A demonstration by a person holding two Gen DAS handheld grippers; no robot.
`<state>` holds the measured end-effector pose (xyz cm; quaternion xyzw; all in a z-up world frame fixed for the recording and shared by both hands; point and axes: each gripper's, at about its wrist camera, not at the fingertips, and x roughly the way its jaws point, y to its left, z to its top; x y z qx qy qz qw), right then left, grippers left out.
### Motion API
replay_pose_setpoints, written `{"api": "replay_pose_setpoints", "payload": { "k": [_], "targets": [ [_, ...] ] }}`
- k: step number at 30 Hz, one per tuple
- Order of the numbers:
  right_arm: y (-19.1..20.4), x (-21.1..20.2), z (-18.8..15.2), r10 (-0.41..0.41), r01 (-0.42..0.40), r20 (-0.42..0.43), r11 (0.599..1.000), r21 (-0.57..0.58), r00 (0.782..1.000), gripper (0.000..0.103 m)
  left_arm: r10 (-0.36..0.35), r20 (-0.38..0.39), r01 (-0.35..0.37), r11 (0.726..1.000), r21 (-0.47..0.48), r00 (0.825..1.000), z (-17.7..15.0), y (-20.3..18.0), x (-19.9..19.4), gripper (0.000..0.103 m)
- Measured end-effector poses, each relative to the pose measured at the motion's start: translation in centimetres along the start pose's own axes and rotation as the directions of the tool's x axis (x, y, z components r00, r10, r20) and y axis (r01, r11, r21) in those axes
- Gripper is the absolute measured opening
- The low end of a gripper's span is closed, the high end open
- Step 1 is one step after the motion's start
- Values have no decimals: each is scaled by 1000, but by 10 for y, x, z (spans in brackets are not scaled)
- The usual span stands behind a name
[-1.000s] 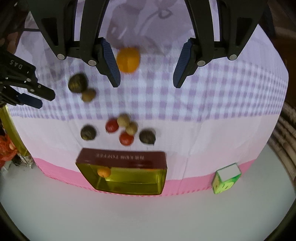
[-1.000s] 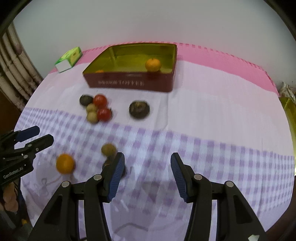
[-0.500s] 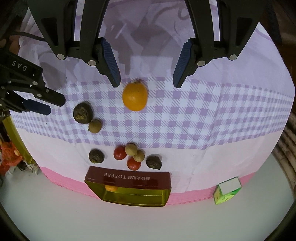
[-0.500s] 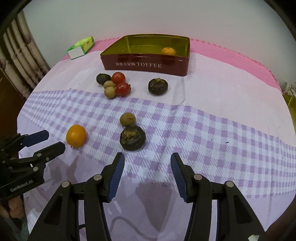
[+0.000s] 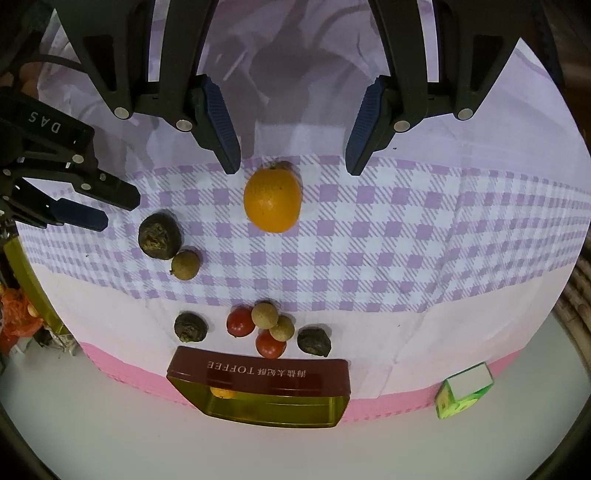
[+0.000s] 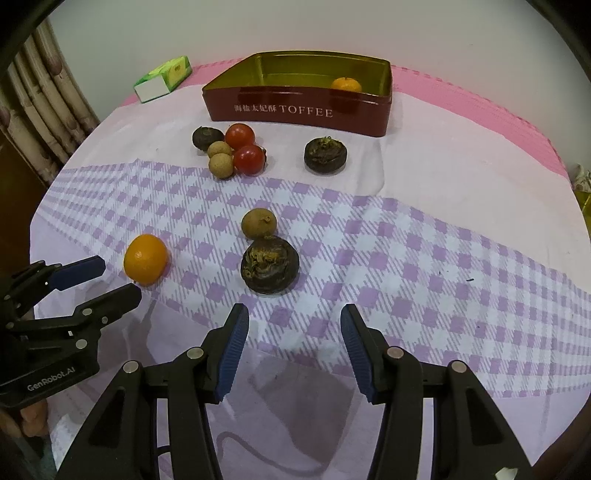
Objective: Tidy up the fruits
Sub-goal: 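Move left gripper to the remaining orange while right gripper approaches the dark brown fruit, then close left gripper on the orange while right gripper grasps the dark brown fruit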
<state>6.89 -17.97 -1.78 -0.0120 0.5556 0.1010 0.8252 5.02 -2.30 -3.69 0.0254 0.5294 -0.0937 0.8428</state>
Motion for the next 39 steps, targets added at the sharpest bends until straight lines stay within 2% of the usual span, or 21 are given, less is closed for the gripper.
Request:
{"api": "replay_pose_setpoints", "payload": {
  "k": [22,39],
  "targets": [
    [13,19,9,4,-5,-35,999,-36,999,49,15,-13,-15,1000,16,1000,9,1,15,60],
    [18,32,21,-22,20,-23,998,-65,999,48,31,-22,-31,1000,-1,999,17,8,27,60]
  ]
}}
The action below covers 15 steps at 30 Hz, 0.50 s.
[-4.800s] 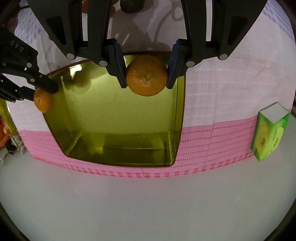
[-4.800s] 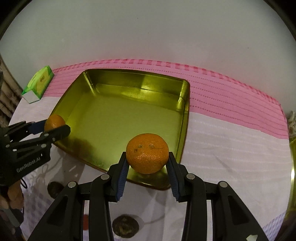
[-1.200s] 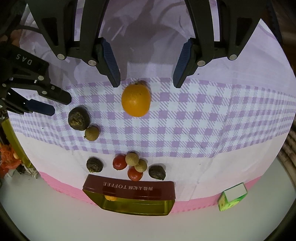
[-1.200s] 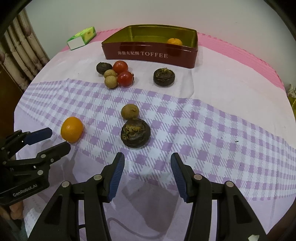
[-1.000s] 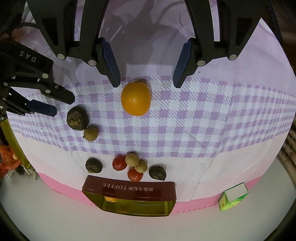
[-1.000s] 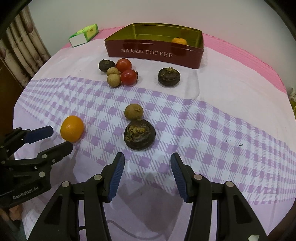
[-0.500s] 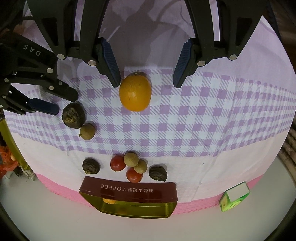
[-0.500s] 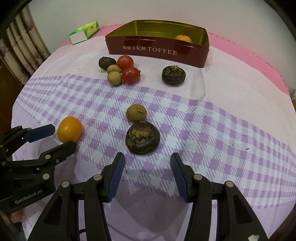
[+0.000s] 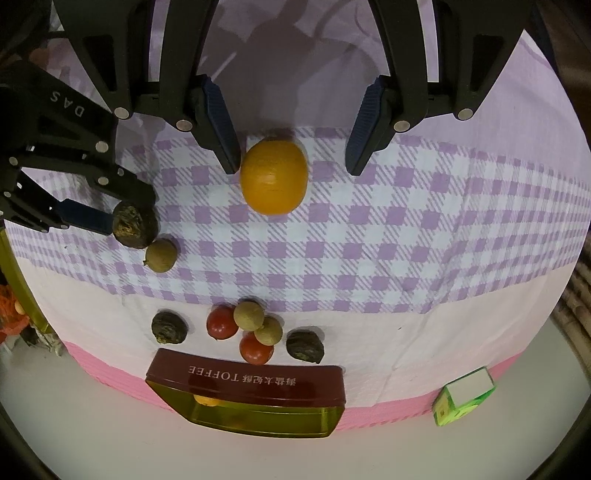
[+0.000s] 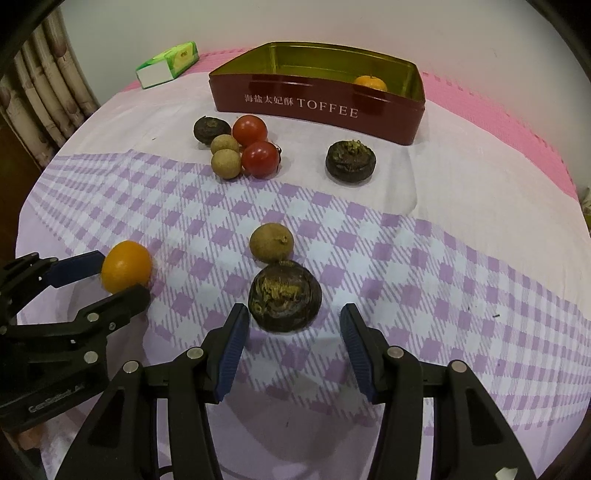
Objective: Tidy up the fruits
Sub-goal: 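Close left gripper on the orange while right gripper grasps the dark brown fruit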
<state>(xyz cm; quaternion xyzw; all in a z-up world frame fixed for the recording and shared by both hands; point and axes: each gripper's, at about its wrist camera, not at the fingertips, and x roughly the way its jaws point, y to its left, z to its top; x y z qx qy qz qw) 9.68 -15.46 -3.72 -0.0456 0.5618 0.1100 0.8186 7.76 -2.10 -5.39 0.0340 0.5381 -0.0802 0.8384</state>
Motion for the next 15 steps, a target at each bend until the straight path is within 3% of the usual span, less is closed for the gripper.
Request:
{"api": "replay_pose_setpoints", "payload": {
  "k": [5,15],
  "targets": [
    [1,1,4,-19,19,6,1000,-11,1000,37,2,-2,-2,1000,-1,1000,-1,2,0,60],
    [-22,2,7,-41,42,-2,998,45,999,35,2,-3,-2,1000,-1,1000,-1,1,0,60]
  ]
}}
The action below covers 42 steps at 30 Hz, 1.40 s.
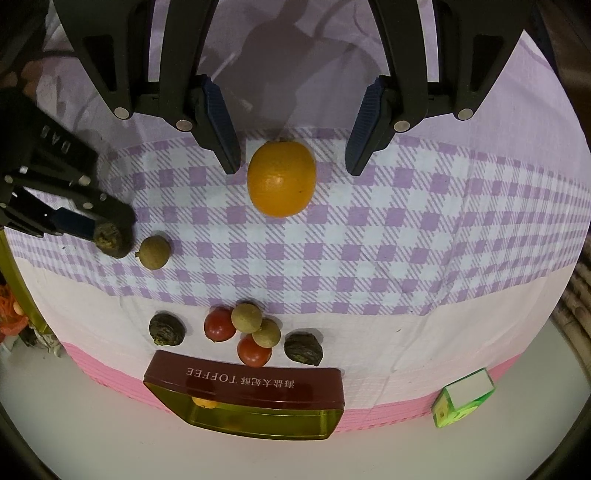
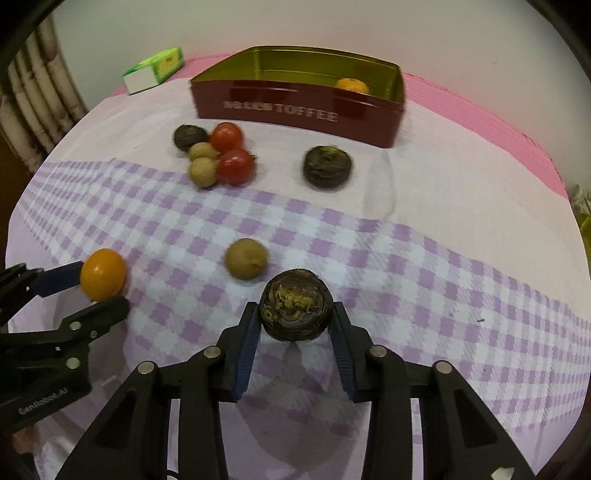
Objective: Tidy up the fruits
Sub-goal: 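Close left gripper on the orange while right gripper grasps the dark brown fruit, then lift the orange with left gripper while right gripper lifts the dark brown fruit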
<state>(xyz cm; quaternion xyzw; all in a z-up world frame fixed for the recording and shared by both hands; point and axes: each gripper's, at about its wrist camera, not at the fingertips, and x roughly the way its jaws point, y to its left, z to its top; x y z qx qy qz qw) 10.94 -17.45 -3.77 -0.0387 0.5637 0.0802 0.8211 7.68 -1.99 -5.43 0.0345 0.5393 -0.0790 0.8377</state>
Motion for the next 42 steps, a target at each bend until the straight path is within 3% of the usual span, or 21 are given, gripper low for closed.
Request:
{"api": "replay_pose_setpoints", "payload": {
  "k": [14,28,42],
  "targets": [
    [-29,6,12,-25,26,-9,997,76,1000,35,6,1,-6,1000,7,1000,9,-1,5,60],
    [-27,6,12,-24,25,-14,997,71,1000,36,16,8,-16,1000,2,1000,15,-2,10,41],
    [-27,6,11,-25,26,-17,997,67,1000,36,19,6,-19,1000,0,1000,13,-2,8,41]
  ]
}}
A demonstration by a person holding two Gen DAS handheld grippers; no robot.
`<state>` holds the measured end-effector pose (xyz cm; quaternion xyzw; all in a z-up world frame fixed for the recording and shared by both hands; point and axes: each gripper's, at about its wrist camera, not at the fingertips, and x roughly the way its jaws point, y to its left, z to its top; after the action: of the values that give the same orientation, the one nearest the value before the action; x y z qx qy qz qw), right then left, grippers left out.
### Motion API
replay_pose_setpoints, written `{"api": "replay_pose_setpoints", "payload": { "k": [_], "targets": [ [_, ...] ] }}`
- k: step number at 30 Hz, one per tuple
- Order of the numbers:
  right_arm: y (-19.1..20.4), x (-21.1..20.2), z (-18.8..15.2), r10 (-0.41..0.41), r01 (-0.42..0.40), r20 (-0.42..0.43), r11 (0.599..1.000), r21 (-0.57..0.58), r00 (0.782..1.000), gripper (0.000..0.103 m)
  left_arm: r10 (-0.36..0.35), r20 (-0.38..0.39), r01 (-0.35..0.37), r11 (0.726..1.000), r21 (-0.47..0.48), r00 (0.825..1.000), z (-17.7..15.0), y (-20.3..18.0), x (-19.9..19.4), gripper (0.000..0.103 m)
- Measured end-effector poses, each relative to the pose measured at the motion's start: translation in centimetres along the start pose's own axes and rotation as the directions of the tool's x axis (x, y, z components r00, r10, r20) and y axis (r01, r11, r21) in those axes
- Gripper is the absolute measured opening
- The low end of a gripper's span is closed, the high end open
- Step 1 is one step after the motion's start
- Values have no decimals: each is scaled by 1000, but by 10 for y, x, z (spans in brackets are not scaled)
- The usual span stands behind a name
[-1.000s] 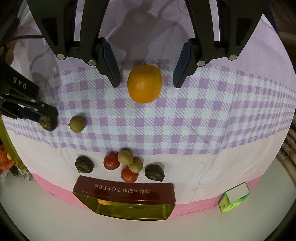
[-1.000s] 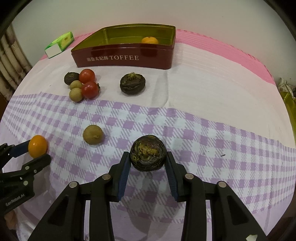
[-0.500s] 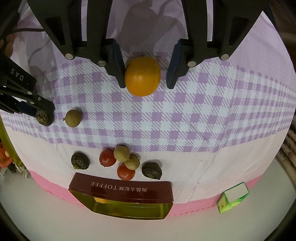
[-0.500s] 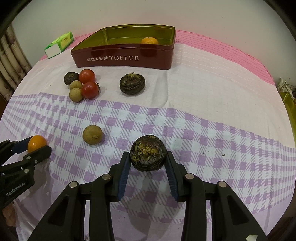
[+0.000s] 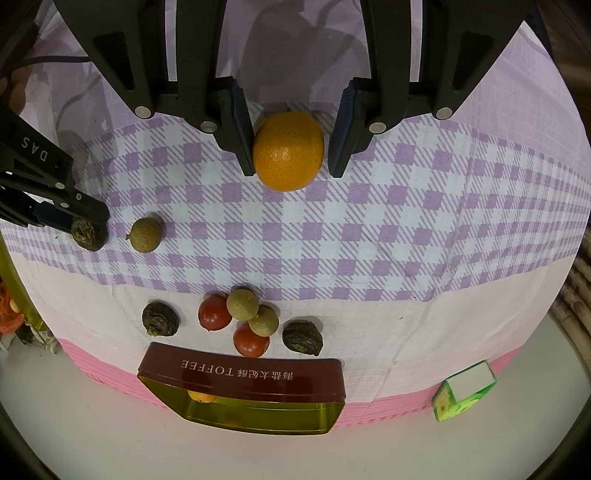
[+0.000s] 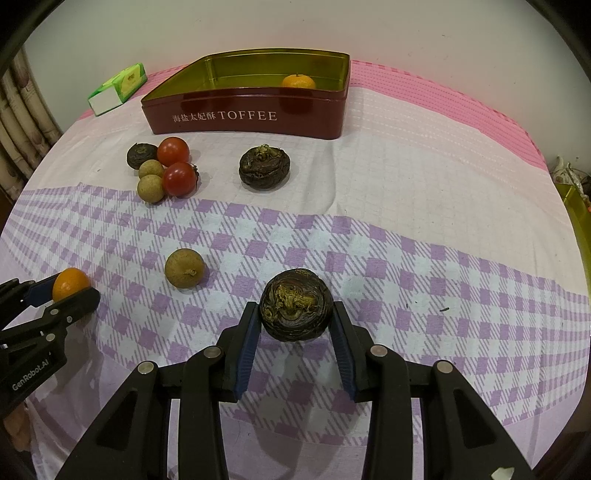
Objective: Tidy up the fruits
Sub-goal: 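Lift the orange with left gripper while right gripper lifts the dark brown fruit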
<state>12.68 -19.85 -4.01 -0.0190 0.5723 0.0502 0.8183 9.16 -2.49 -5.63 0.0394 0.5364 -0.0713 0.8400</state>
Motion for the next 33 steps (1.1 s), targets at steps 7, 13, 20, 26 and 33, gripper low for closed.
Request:
{"api": "replay_pose_setpoints", "payload": {
  "k": [7,13,20,26,33],
  "targets": [
    [2,0,0,0,0,-3,1000,0,1000,36,3,-2,-3,1000,4,1000,3,0,1,36],
    [1,0,0,0,0,-11,1000,-6,1000,36,2,-2,-2,1000,3,1000,1,-2,0,36],
    [-1,1,2,-1,0,-16,1000,-8,1000,35,4,-3,-4,1000,1,1000,1,-3,-1,36],
    [1,1,2,1,-1,-18,1000,-9,1000,35,-4,-11,4,1000,-4,1000,6,-2,3,36],
    [-2,1,4,16,-16,-27,1000,2,1000,35,-8,-13,8,1000,0,1000,8,-2,3,36]
  ]
}}
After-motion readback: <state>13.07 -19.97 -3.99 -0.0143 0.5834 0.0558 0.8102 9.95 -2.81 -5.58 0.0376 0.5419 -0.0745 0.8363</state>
